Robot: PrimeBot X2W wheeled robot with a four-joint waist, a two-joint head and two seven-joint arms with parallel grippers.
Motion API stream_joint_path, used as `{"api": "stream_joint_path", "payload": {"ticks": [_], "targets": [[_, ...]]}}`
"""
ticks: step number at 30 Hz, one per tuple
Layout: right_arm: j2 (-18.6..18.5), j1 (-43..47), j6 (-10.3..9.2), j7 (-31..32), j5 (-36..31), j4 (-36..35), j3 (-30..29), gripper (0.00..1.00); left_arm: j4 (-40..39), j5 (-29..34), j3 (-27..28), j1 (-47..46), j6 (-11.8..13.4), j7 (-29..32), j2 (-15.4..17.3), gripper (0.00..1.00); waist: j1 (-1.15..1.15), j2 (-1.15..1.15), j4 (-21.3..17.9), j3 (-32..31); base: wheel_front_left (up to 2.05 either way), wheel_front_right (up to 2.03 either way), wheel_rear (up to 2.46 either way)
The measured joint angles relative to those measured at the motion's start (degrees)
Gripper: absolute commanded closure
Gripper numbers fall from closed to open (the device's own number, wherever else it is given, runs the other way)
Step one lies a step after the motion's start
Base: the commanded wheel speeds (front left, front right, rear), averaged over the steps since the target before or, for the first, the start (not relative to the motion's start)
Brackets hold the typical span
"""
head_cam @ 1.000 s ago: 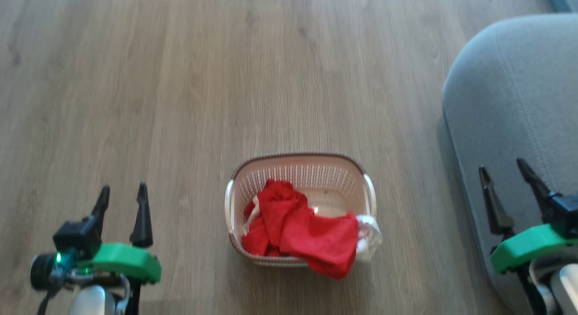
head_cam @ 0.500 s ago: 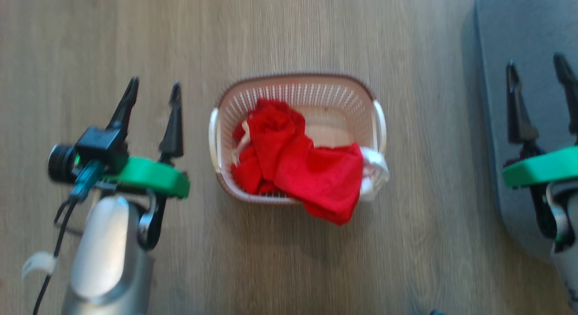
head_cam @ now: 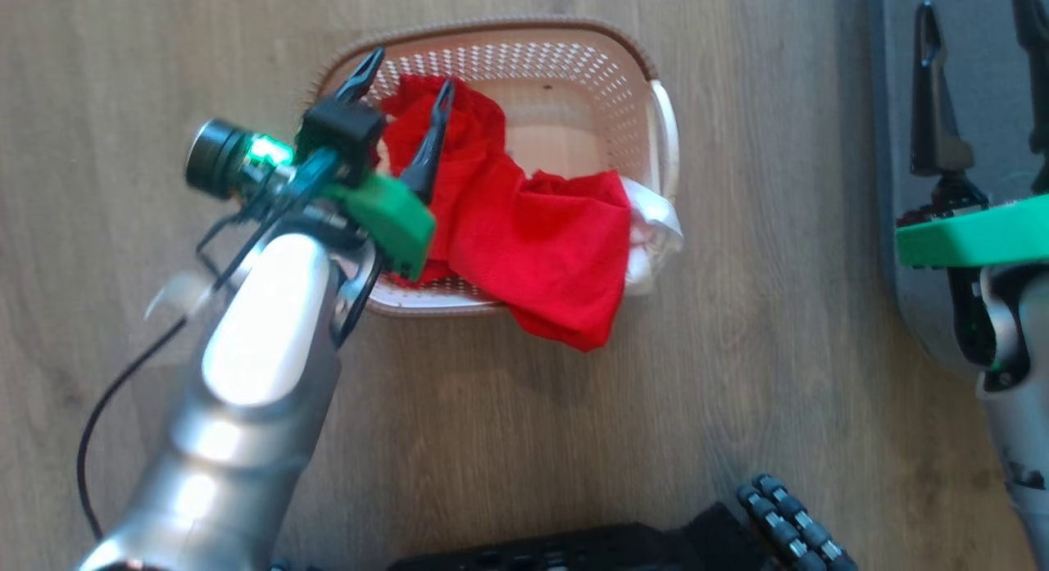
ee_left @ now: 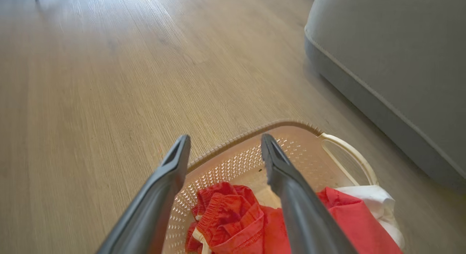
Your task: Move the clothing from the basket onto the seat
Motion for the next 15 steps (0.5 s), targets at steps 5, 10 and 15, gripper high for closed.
{"api": "stream_joint_path", "payload": {"ticks": [5,10,15], "targets": [[1.2,-1.4,0.00,0.0,0.0,-0.5,0.8,0.00,6.6,-0.2,-5.2,-6.1,1.1,7.4,0.0,0.00,0.00,0.01,-2.7,2.1,0.00,0.00,0.00],[2.6,-2.4,0.00,-0.1,0.0,-1.4,1.1,0.00,11.7,-2.9,-10.4,-10.0,3.5,13.4,0.0,0.00,-0.01,0.01,-5.5,4.4,0.00,0.00,0.00],[3.9,-3.0,0.00,-0.2,0.0,-2.2,1.6,0.00,19.0,-3.1,-12.6,-12.3,5.1,17.2,0.0,0.00,-0.01,0.01,-8.2,6.7,0.00,0.00,0.00]]}}
